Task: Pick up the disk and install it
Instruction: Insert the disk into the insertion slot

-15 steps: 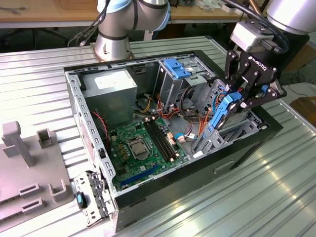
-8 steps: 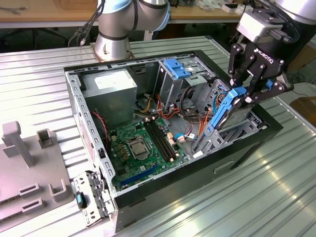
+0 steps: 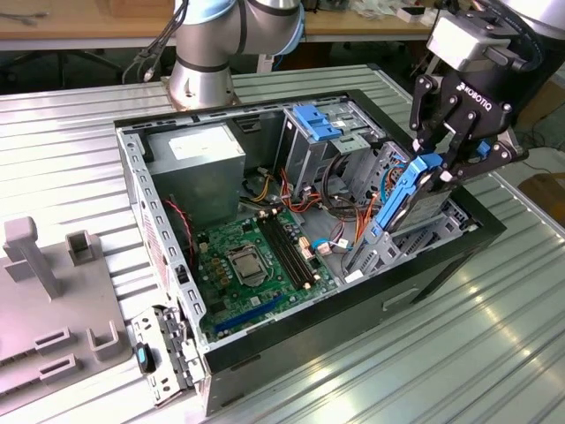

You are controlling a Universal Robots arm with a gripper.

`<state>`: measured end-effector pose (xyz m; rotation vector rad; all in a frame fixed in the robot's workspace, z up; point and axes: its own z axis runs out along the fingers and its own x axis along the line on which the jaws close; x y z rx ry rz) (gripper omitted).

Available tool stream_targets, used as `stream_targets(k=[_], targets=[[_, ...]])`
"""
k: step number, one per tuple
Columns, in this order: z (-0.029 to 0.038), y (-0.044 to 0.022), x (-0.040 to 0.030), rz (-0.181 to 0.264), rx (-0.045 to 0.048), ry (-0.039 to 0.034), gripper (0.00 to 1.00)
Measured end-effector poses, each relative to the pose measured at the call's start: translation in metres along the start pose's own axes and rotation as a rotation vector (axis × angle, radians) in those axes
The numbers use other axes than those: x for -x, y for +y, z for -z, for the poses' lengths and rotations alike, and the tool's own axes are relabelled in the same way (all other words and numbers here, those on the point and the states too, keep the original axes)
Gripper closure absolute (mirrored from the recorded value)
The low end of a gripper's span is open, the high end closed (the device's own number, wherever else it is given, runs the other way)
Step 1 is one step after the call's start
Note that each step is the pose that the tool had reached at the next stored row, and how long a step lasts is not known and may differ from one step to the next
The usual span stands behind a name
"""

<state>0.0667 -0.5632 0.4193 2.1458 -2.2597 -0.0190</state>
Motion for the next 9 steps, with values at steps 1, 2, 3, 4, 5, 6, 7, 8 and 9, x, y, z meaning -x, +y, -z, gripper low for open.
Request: stream_targets(k=[1,2,3,4,5,6,7,8,9], targets=[[0.0000,-0.0001,0.0000,0.000,0.0019,0.0001,0.64],[0.0001,-0.0001,0.0000,0.000,0.0032,0.0003,0.64],[0.0002,-0.0001,0.0000,0.000,0.0033,0.0005,0.64],[0.0001,-0.0001,-0.0001,0.000,0.0034,0.0005,0.64],[0.0001,-0.0002,0.0000,0.000,0.0034,0.0005,0.64],[0.0001,-0.0002,0.0000,0.000,0.0034,0.0005,0.64],[0.0002,-0.0002,-0.0001,0.000,0.0036,0.0008,0.62],[0.0002,-0.0003,-0.0001,0.000,0.0035,0.0006,0.62],[0.0002,-0.0004,0.0000,0.000,0.0034,0.0007,0.56]])
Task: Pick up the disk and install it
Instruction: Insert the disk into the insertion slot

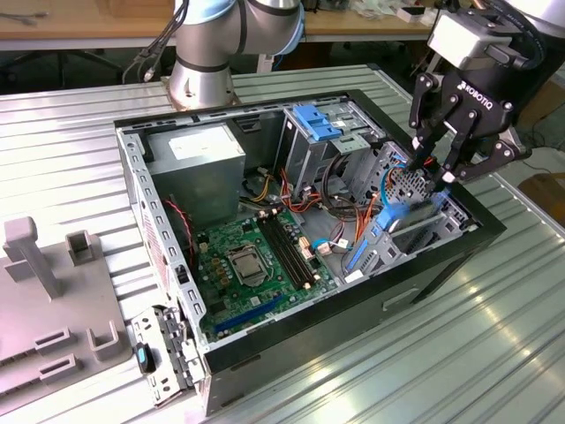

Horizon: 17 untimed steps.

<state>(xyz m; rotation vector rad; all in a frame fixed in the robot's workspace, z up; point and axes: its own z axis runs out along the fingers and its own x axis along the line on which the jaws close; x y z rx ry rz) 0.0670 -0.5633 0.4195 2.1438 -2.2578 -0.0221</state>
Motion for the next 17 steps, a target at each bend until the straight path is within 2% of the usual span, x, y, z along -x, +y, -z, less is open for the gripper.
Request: stream_targets(k=[7,8,9,12,14,17], targets=[[-0.0006,-0.0014,0.0001,0.000,0.0000,-0.0005,0.58],[-0.0010,-0.0014,0.0001,0.000,0.0000,-0.0005,0.71],[-0.0014,-0.0015,0.0001,0.000,-0.0002,-0.0005,0.71],[-0.0039,-0.0033,0.0000,0.012,-0.0086,-0.0007,0.89],[-0.0054,-0.0049,-0.0005,0.025,-0.0143,-0.0003,0.89],[-0.0073,-0.0075,-0.0004,0.040,-0.0167,-0.0002,0.89]])
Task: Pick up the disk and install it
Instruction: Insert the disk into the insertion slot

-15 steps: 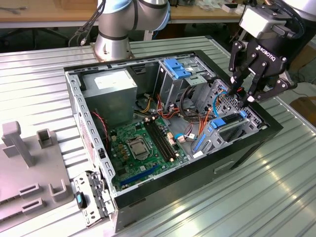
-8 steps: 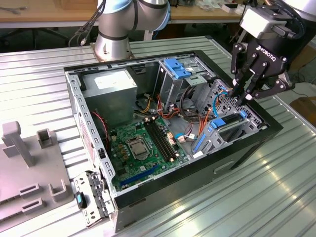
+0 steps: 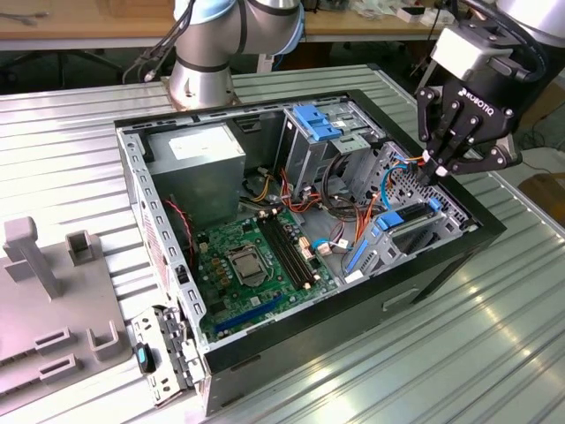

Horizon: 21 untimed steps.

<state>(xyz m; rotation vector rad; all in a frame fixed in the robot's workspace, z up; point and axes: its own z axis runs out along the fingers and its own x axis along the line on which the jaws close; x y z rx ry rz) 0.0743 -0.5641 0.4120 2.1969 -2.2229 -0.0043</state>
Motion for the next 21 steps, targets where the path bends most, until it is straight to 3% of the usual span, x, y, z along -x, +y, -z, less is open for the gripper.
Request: stream_targets(k=[5,10,21], targets=[[-0.0065,-0.0113,0.0001,0.016,-0.0004,0.0005,0.89],[-0.0216,-0.0258,0.0003,0.028,-0.0006,0.0005,0.89],[-0.0224,-0.0259,0.0003,0.029,-0.0018,0.0006,0.89]])
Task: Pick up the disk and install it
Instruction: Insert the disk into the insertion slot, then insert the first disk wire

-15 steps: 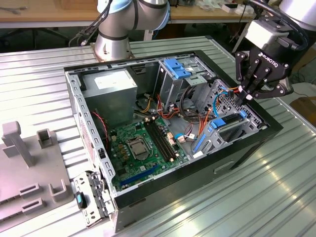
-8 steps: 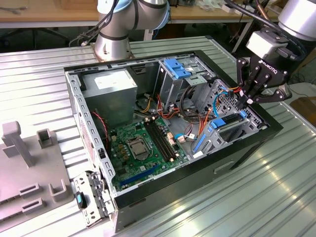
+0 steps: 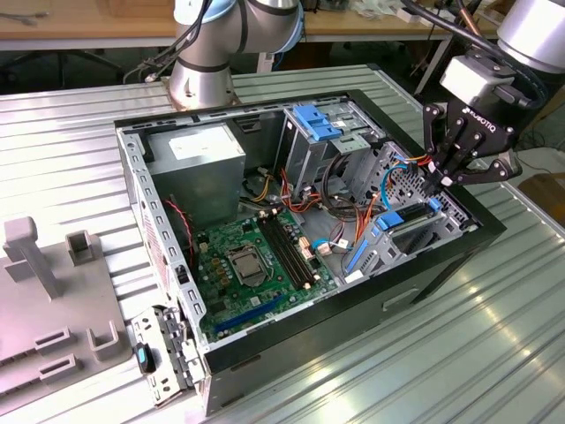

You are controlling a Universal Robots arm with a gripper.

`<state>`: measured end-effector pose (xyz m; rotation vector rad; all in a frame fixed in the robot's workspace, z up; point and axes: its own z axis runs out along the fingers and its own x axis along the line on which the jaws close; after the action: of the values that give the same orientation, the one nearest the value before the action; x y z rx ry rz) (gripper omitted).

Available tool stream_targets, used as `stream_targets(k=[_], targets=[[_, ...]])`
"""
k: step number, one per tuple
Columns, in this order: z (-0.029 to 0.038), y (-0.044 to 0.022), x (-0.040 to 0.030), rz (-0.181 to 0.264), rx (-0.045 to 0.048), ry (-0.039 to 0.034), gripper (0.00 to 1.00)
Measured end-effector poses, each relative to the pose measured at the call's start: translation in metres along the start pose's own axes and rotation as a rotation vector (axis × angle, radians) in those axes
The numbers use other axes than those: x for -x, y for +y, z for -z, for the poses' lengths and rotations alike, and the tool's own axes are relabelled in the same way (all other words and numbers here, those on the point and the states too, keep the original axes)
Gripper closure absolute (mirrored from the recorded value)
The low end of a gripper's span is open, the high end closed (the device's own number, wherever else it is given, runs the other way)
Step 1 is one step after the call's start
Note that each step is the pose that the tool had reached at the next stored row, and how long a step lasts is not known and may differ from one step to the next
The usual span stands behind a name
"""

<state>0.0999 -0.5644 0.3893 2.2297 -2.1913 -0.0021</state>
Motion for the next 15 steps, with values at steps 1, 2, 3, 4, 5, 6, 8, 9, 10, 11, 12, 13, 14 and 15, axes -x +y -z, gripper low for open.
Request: stream_targets(k=[1,2,3,4,5,6,8,9,10,11,12,13,14,15], targets=[[0.0000,0.0000,0.0000,0.000,0.0000,0.0000,0.89],[0.0000,0.0000,0.0000,0.000,0.0000,0.0000,0.89],[0.0000,0.0000,0.0000,0.000,0.0000,0.0000,0.89],[0.0000,0.0000,0.0000,0.000,0.0000,0.0000,0.89],[-0.0002,-0.0020,-0.0001,0.000,0.0000,-0.0003,0.89],[0.0000,-0.0066,-0.0001,0.001,0.0000,0.0000,0.89],[0.0001,-0.0183,-0.0003,0.005,0.0002,0.0000,0.89],[0.0001,-0.0243,-0.0004,0.008,0.0007,0.0001,0.89],[0.0002,-0.0264,-0.0005,0.012,0.0007,0.0002,0.89],[0.0002,-0.0279,-0.0005,0.015,0.0008,0.0001,0.89],[0.0002,-0.0326,-0.0005,0.024,0.0007,0.0002,0.89],[0.0003,-0.0353,-0.0005,0.030,0.0006,0.0004,0.89],[0.0003,-0.0372,-0.0004,0.034,0.0006,0.0005,0.89],[0.0003,-0.0388,-0.0003,0.039,0.0005,0.0006,0.89]])
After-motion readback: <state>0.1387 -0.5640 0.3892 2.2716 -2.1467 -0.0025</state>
